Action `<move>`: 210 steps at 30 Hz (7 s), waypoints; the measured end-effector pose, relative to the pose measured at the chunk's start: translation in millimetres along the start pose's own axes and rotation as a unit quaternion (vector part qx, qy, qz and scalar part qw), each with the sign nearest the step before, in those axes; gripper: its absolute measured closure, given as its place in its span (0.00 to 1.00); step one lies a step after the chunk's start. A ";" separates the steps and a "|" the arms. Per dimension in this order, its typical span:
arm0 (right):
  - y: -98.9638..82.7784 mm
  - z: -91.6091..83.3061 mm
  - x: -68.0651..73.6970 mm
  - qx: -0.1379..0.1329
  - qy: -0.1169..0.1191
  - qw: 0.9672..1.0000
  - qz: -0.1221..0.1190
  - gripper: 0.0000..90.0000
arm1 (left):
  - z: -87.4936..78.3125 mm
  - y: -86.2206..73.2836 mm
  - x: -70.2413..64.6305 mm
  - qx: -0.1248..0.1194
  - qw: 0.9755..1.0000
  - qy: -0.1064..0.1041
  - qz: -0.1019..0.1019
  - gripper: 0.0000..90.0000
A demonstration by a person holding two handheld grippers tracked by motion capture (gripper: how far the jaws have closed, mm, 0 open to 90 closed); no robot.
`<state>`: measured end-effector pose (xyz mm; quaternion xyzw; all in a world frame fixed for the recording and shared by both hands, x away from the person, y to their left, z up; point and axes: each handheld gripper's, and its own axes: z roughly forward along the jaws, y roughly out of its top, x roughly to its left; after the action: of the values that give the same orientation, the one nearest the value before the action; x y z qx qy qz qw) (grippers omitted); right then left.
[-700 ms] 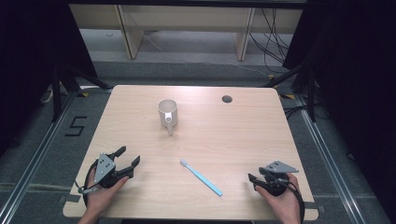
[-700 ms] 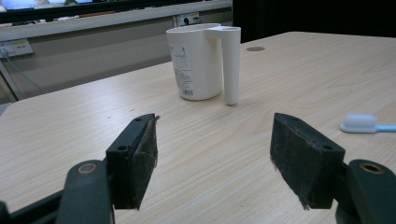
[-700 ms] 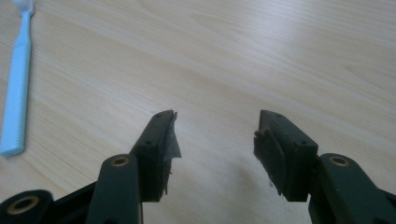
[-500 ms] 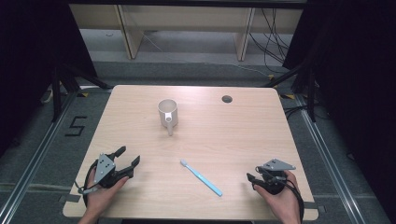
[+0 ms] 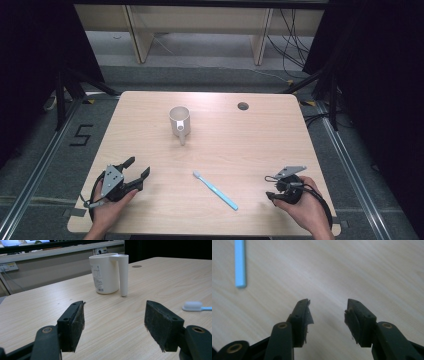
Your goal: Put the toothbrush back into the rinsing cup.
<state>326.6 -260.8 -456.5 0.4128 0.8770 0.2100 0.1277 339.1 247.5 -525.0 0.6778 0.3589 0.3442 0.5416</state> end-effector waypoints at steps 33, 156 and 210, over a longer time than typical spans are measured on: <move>53.4 24.0 40.2 0.243 0.064 0.963 -0.092 0.65 | 0.4 0.2 -0.6 0.001 1.000 -0.002 0.004 0.36; 134.8 49.1 92.5 0.073 0.077 0.990 -0.090 0.88 | -0.3 0.0 0.5 0.001 1.000 -0.006 0.000 0.36; 111.7 61.6 96.0 -0.266 0.061 0.961 -0.039 0.88 | 2.6 -0.4 3.7 -0.010 1.000 -0.017 -0.020 0.34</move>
<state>365.9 -106.2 -462.5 0.3157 0.8110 0.4555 0.1874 343.2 249.5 -525.6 0.6707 0.3594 0.3253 0.5614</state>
